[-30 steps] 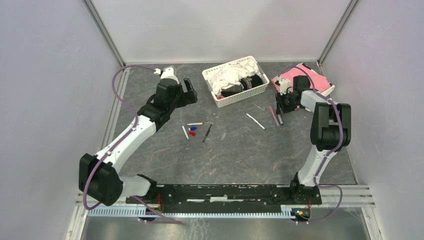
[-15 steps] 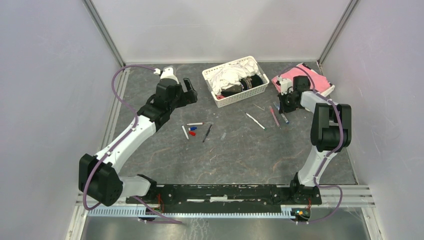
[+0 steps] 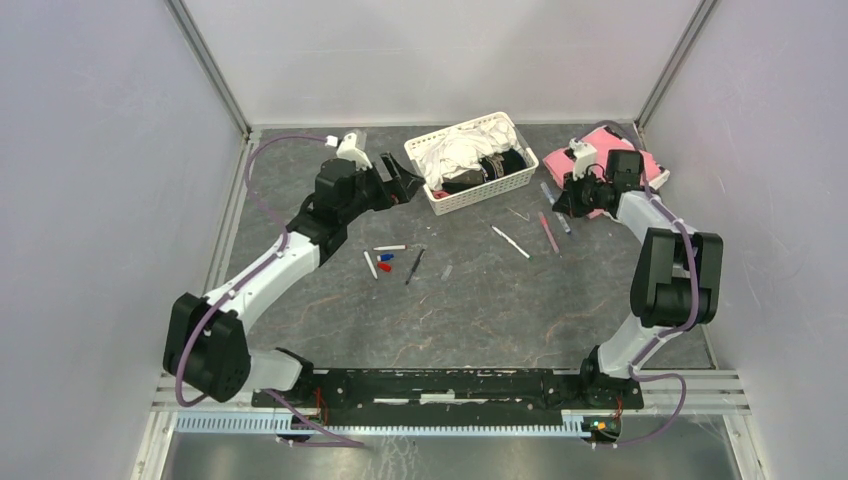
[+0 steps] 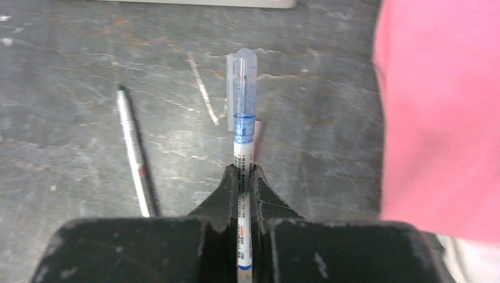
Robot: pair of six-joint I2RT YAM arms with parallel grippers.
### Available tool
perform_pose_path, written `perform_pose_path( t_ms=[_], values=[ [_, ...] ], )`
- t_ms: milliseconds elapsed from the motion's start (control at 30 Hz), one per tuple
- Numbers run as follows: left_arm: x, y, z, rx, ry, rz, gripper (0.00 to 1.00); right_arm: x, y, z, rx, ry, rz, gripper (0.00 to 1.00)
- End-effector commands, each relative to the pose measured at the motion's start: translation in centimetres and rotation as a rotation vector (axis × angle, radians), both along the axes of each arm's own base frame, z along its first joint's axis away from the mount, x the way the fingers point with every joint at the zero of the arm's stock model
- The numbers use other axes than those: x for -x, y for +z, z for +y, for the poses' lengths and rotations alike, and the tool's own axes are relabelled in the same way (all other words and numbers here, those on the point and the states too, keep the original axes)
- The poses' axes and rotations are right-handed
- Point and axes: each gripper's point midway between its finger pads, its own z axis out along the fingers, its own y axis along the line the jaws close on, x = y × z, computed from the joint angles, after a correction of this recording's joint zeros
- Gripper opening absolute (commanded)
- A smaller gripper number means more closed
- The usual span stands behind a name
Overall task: Insert the pens into the pen caps
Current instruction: Pick up the pen from the center of the board, then move the pen cap to the pen.
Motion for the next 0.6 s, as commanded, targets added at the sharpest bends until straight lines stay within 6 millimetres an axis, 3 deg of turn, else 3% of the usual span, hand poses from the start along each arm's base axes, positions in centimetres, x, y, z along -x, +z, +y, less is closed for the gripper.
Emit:
perform_pose_path(
  t_ms=[0, 300, 567],
  values=[
    [-0.1, 2.0, -2.7, 0.167, -0.099, -0.030, 0.96, 1.2, 2.3, 3.6, -0.164, 0.122, -0.066, 0.00],
    [-1.5, -1.3, -7.0, 0.353, -0.181, 0.127, 0.96, 5.3, 3.4, 9.7, -0.392, 0.310, -0.058, 0.00],
    [-2.1, -5.3, -12.4, 0.346, -0.233, 0.239, 0.95, 7.0, 4.3, 13.9, -0.381, 0.419, -0.076, 0.00]
  ],
)
